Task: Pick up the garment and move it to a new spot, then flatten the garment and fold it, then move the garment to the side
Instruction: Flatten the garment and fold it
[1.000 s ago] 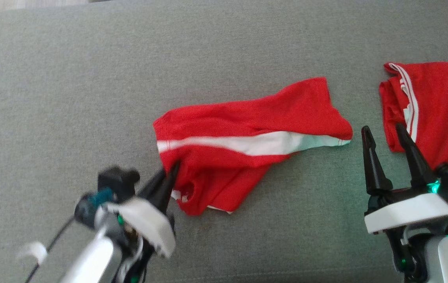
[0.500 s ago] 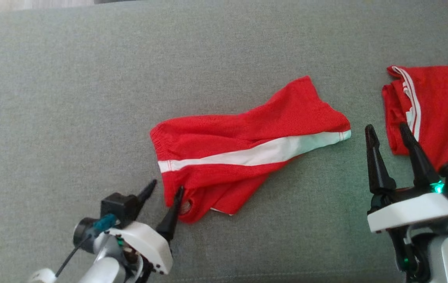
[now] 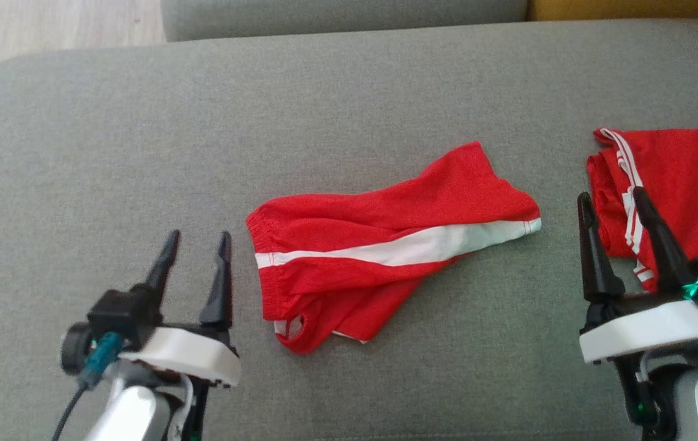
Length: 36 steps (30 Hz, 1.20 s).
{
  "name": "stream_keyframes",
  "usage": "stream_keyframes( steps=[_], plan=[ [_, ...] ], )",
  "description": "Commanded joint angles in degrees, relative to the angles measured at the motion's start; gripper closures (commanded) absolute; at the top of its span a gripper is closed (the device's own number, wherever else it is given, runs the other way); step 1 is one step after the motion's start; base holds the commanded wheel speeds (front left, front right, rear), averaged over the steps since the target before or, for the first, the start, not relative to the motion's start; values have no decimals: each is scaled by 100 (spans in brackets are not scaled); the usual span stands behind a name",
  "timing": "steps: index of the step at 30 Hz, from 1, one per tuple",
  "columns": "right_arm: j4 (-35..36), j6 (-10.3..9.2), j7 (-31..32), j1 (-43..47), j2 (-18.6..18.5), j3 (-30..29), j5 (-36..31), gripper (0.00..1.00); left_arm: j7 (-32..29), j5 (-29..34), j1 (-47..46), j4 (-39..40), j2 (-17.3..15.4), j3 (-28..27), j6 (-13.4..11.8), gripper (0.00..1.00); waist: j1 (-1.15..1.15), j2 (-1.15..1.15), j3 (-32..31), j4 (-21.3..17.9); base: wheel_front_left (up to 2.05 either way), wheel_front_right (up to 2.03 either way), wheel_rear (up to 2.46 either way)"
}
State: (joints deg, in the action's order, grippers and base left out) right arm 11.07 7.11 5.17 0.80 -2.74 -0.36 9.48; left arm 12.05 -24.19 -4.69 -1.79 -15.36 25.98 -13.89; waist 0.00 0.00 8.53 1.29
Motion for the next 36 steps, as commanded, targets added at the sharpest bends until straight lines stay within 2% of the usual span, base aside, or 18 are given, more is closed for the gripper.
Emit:
stream_keyframes(
  steps=[1,7,22,28,31,36],
  plan=[
    [233,37,38,-11,-58,130,-49,0,83,113,-181,264,-152,-290,-94,0,0,0,-79,32,0,0,0],
    [229,37,90,225,-85,214,-108,0,63,306,-137,442,-369,-352,-242,0,0,0,-169,97,0,0,0],
    [250,37,85,165,-76,229,-30,0,-20,275,-124,535,-436,-307,-257,0,0,0,-89,108,0,0,0],
    [303,37,23,57,-62,277,84,0,-351,95,-409,376,-330,-53,52,0,0,0,100,88,0,0,0],
    [277,37,15,10,-58,345,112,0,-755,-157,-624,112,-178,127,290,0,0,0,205,50,0,0,0],
    [258,37,-18,-61,-55,416,168,0,-1347,-679,-764,-274,27,187,509,0,0,0,384,-47,0,0,0]
  ],
)
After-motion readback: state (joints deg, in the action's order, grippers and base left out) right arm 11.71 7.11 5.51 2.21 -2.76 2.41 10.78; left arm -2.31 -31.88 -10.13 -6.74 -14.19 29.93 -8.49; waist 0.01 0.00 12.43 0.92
